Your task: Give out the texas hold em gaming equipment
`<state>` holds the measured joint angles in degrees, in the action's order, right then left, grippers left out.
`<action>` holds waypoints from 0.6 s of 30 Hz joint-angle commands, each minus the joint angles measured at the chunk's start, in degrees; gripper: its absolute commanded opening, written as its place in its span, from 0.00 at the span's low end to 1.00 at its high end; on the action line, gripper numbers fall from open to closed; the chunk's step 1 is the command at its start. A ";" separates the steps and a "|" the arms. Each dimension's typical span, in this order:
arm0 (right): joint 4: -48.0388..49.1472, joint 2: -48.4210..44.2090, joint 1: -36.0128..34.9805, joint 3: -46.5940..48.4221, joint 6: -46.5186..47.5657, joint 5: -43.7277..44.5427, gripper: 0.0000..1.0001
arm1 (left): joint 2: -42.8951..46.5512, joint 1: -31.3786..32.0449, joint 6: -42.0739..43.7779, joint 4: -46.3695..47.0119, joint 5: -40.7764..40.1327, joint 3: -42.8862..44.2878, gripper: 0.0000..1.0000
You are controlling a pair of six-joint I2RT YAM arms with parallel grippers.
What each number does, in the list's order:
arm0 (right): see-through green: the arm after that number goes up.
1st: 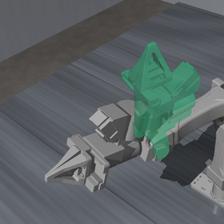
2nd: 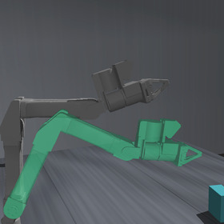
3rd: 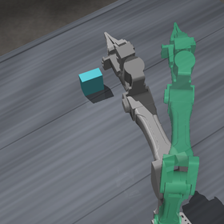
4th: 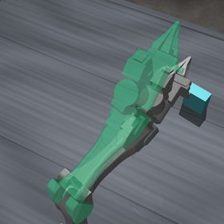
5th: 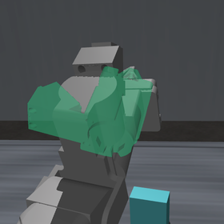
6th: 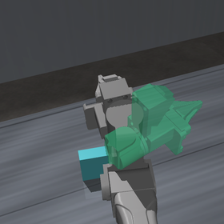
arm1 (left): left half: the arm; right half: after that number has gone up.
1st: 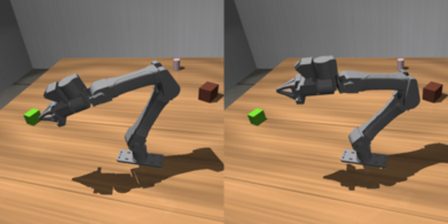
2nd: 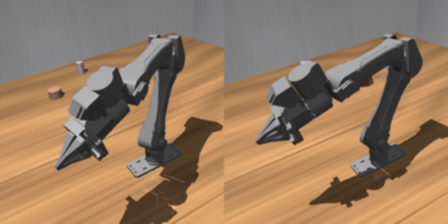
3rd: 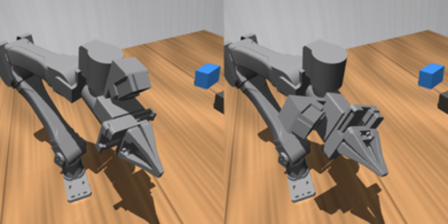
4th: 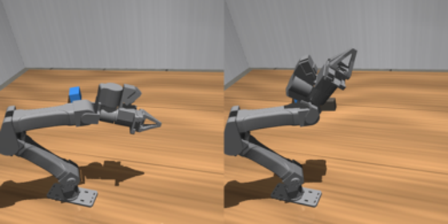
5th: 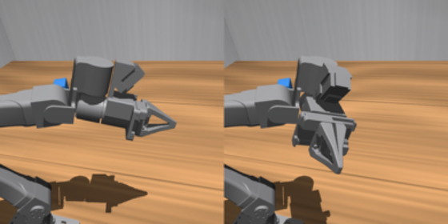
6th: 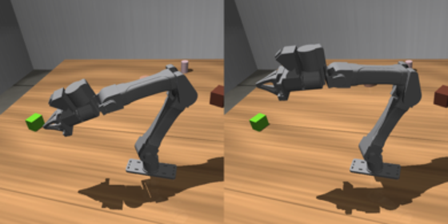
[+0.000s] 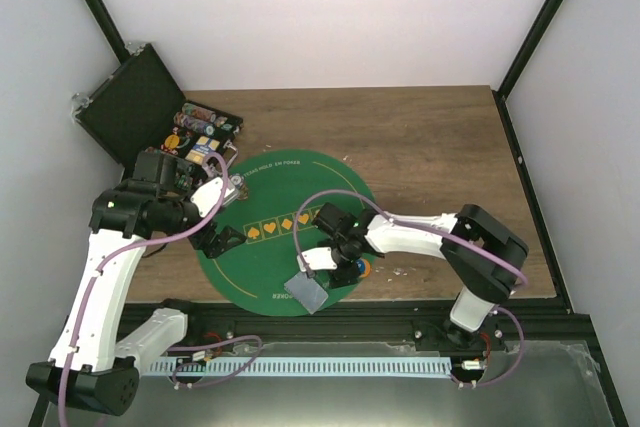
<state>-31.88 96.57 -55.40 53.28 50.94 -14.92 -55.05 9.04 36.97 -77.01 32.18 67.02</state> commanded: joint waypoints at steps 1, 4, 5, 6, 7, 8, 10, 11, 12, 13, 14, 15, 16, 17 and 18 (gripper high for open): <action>2.30 -1.77 -0.67 -2.20 0.63 5.95 0.74 | 0.29 0.25 2.46 -2.37 0.39 2.70 1.00; 1.48 -2.62 -0.76 -2.49 0.52 6.16 0.74 | 0.20 0.28 2.49 -2.73 0.34 3.04 0.99; 1.66 -2.81 -0.83 -2.67 0.40 6.29 0.74 | 0.20 0.27 2.45 -2.77 0.40 3.07 1.00; 2.02 -2.95 -0.89 -2.98 0.33 6.31 0.72 | 0.20 0.28 2.41 -2.76 0.51 3.09 0.99; 2.33 -2.97 -1.06 -3.23 0.26 6.23 0.69 | 0.27 0.28 2.36 -2.80 0.55 3.12 0.99; 2.59 -2.93 -1.18 -3.26 0.10 6.27 0.64 | 0.29 0.27 2.32 -2.87 0.70 3.14 0.99; 2.80 -2.82 -1.28 -3.27 -0.41 6.90 0.56 | 0.31 0.23 2.17 -2.92 0.82 3.22 0.99; 2.85 -2.94 -1.21 -3.29 -0.64 7.19 0.53 | 0.35 0.27 2.08 -2.98 0.81 3.20 0.99; 2.95 -3.36 -1.22 -3.27 -0.77 7.26 0.52 | 0.40 0.28 2.08 -3.09 0.87 3.28 0.99; 3.22 -3.94 -1.24 -3.22 -0.97 7.16 0.51 | 0.41 0.28 2.18 -3.14 0.91 3.30 0.99; 3.59 -4.80 -1.24 -3.14 -1.15 6.75 0.50 | 0.46 0.28 2.19 -3.33 0.95 3.33 0.99; 3.85 -5.80 -1.29 -2.98 -1.43 6.07 0.49 | 0.45 0.28 2.22 -3.44 0.98 3.29 0.99; 4.15 -6.84 -1.29 -2.89 -1.67 5.58 0.48 | 0.39 0.26 2.24 -3.47 0.95 3.32 0.99; 4.45 -7.98 -1.25 -2.69 -1.98 5.42 0.47 | 0.36 0.28 2.19 -3.38 0.96 3.29 0.99; 4.54 -9.12 -1.03 -2.43 -2.37 5.24 0.46 | 0.30 0.28 2.05 -3.23 0.95 3.26 0.99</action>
<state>-29.43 92.36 -56.45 50.37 49.89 -10.35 -55.05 9.06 38.28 -79.40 32.18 68.93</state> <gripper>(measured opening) 0.626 0.993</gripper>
